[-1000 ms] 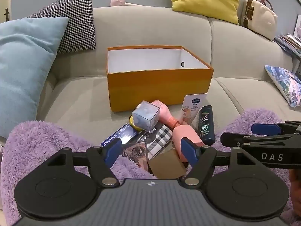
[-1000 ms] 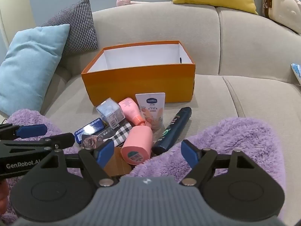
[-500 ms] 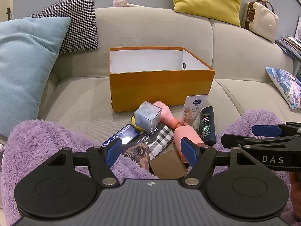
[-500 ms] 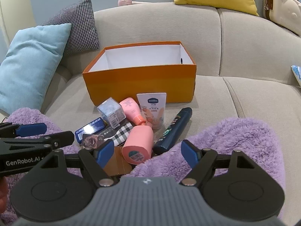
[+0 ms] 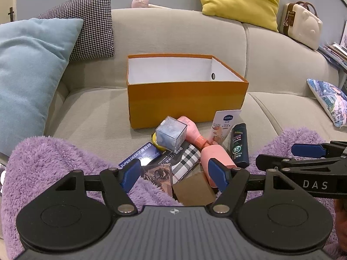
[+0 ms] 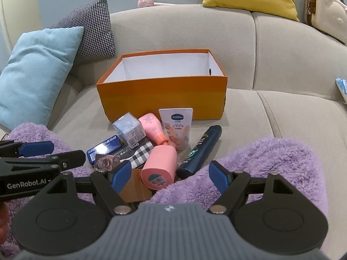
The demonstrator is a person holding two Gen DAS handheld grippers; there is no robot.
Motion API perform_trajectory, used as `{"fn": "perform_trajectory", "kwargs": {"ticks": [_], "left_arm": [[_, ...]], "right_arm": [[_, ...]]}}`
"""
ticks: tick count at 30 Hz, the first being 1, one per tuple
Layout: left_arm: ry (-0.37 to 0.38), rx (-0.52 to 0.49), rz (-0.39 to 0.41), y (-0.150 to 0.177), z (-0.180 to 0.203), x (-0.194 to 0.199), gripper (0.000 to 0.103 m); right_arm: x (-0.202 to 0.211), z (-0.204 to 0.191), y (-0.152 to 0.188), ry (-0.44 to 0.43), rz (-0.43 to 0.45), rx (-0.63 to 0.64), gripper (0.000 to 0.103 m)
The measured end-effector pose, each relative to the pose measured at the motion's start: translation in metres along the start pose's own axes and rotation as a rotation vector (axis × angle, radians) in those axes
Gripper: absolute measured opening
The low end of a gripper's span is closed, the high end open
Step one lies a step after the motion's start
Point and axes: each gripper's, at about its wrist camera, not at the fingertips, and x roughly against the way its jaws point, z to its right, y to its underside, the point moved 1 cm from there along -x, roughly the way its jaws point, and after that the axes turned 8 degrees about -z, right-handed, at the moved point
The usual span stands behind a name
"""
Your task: Organize rigid objects
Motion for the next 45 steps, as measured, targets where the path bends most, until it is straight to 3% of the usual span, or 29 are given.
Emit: {"fn": "perform_trajectory", "kwargs": {"ticks": [30,33,35,39,45], "left_arm": [[0.027,0.009,-0.027,0.010,-0.003,-0.007,0.082],[0.068,0.029,-0.070,0.010,-0.010,-0.017,0.066],[0.092,0.026,-0.094,0.008,-0.014,-0.023,0.059],[0.112,0.008,-0.152,0.004,-0.018,-0.037,0.044],[0.128,-0.003,-0.243,-0.012,-0.029,-0.064,0.041]], "right_arm": [[-0.006,-0.001,0.002,-0.024,-0.026,-0.001,0.079],[-0.013,-0.003,0.000,-0.036,-0.051,0.012,0.073],[-0.020,-0.004,-0.003,-0.052,-0.075,0.021,0.061],[-0.037,-0.008,-0.007,-0.088,-0.135,0.046,0.049],[-0.067,-0.017,-0.017,-0.139,-0.213,0.080,0.031]]}}
